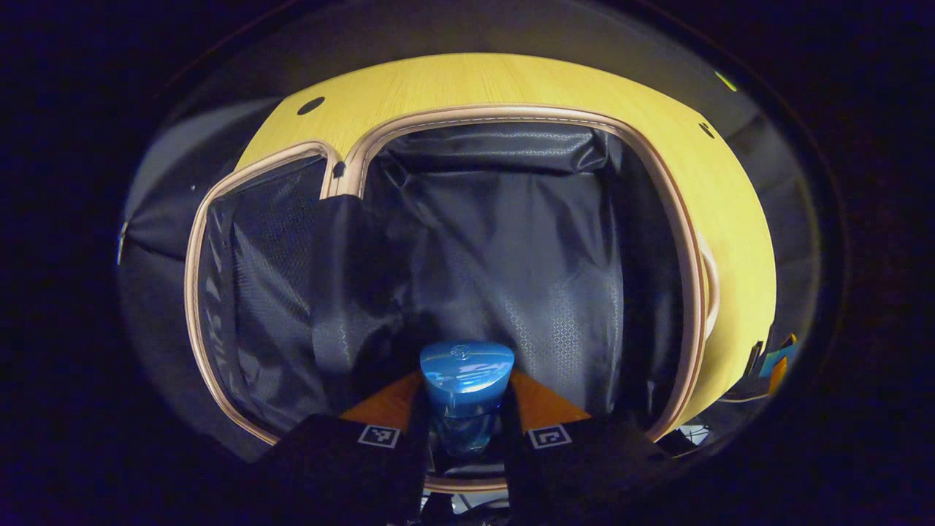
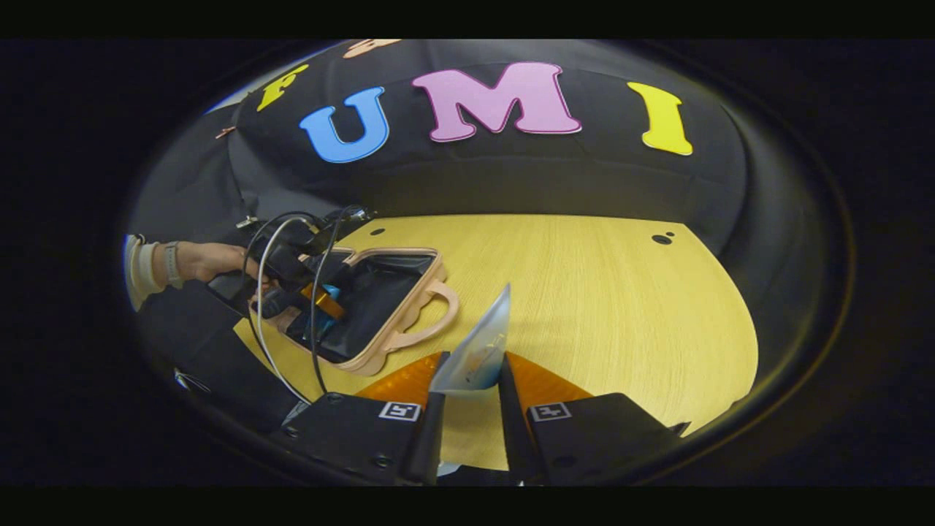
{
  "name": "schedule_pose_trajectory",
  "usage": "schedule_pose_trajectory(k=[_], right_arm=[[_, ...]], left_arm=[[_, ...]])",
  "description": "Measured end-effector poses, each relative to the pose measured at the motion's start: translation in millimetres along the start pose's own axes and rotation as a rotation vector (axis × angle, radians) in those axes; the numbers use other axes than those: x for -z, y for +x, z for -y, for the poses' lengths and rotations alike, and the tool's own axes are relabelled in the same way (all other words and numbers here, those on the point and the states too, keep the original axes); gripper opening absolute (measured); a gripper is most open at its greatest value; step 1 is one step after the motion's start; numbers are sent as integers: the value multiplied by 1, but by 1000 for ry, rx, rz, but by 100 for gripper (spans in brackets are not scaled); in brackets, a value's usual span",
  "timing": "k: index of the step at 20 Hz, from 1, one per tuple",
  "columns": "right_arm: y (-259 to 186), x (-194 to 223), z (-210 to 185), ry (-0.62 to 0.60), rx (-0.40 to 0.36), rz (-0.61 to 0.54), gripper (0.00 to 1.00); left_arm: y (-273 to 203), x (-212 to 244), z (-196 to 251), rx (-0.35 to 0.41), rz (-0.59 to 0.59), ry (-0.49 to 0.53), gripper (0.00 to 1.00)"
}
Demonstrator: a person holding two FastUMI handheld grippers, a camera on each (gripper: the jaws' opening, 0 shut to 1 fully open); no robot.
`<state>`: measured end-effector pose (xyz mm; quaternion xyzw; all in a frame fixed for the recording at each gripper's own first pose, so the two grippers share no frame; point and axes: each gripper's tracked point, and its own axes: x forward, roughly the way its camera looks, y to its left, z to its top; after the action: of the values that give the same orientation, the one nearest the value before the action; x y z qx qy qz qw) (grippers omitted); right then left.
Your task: First open the suitcase, pack the skin care products into it, and then close the suitcase.
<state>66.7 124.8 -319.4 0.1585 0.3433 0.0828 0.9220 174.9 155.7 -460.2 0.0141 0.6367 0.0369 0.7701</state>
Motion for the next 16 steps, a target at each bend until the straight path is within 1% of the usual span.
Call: schedule_pose_trajectory(k=[1, 2, 3, 4, 5, 6, 7, 8, 9, 10, 11, 12, 14, 16], right_arm=[[1, -1, -4, -4, -1, -2, 39], [2, -1, -9, -8, -4, -5, 39], [4, -2, -14, -12, -7, -7, 39], [6, -5, -19, -14, -10, -4, 39], [7, -8, -24, -17, -14, -2, 39], [8, -10, -29, -21, -19, -2, 39], [11, -12, -35, -29, -25, -1, 39], [12, -15, -41, -39, -31, 0, 39], [14, -18, -48, -52, -39, -3, 39], [18, -19, -54, -61, -51, -10, 39], [22, -22, -63, -65, -69, -17, 39], [27, -24, -73, -59, -91, -28, 39], [40, -28, -101, -12, -150, -62, 39], [60, -27, -128, 25, -192, -119, 39]], left_arm=[[3, 5, 3, 5, -9, -18, 51], [7, 9, 5, 9, -15, -36, 50], [10, 12, 5, 9, -17, -53, 58], [14, 16, 6, 13, -16, -66, 58], [15, 19, 7, 21, -23, -79, 63], [13, 21, 8, 30, -14, -90, 61], [9, 19, 10, 45, 10, -94, 64], [0, 16, 11, 58, 43, -89, 73], [-11, 9, 12, 71, 91, -76, 76], [-24, -1, 12, 87, 168, -58, 81], [-40, -15, 12, 108, 274, -44, 83], [-61, -26, 11, 135, 372, -34, 89], [-108, -38, 7, 196, 522, -25, 91], [-141, -29, -10, 240, 594, -21, 90]])
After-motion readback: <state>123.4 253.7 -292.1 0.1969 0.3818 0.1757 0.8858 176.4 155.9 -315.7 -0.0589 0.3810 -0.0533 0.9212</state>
